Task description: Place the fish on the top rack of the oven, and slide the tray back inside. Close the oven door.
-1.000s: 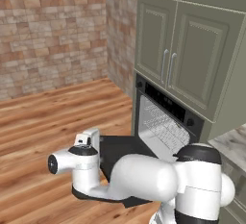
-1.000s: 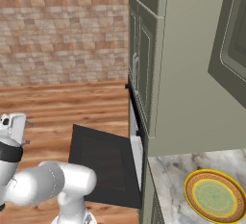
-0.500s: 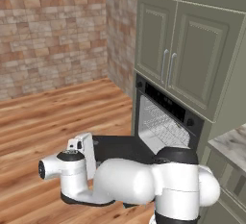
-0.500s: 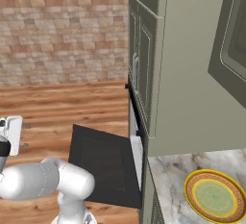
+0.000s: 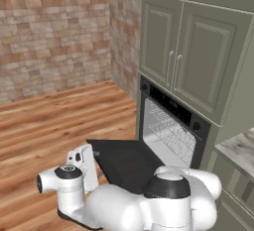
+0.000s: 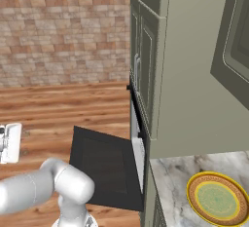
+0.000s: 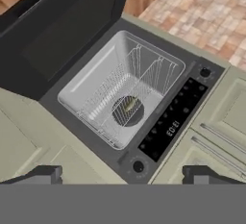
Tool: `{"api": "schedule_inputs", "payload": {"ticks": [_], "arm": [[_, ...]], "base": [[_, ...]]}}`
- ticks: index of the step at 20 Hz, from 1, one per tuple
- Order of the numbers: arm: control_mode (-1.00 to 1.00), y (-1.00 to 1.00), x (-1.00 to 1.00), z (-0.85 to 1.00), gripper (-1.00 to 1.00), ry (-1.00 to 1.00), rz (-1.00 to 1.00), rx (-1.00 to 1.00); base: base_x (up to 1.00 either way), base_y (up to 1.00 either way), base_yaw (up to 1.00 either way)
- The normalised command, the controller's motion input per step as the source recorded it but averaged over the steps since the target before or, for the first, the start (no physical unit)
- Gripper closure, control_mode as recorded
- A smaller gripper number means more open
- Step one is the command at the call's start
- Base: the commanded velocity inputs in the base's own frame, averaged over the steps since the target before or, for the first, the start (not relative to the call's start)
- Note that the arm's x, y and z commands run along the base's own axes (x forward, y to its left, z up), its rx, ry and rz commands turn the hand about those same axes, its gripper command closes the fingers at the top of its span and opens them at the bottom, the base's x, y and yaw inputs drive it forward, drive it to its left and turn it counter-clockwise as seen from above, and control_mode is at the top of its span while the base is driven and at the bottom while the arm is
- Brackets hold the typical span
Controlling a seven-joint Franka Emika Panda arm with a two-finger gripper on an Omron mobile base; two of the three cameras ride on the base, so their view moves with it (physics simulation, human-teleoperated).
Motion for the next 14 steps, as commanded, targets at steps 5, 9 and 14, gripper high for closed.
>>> {"api": "schedule_inputs", "payload": {"ticks": [5, 9, 14], "arm": [[-1.0, 0.0, 0.0, -0.5, -1.0, 0.1, 0.01, -0.16], [-1.0, 0.0, 0.0, -0.33, -1.0, 0.16, 0.01, -0.17], [-1.0, 0.0, 0.0, -0.24, -1.0, 0.15, 0.02, -0.17]], "base": [[0.0, 0.0, 0.0], [0.0, 0.0, 0.0], [0.0, 0.0, 0.0]]}}
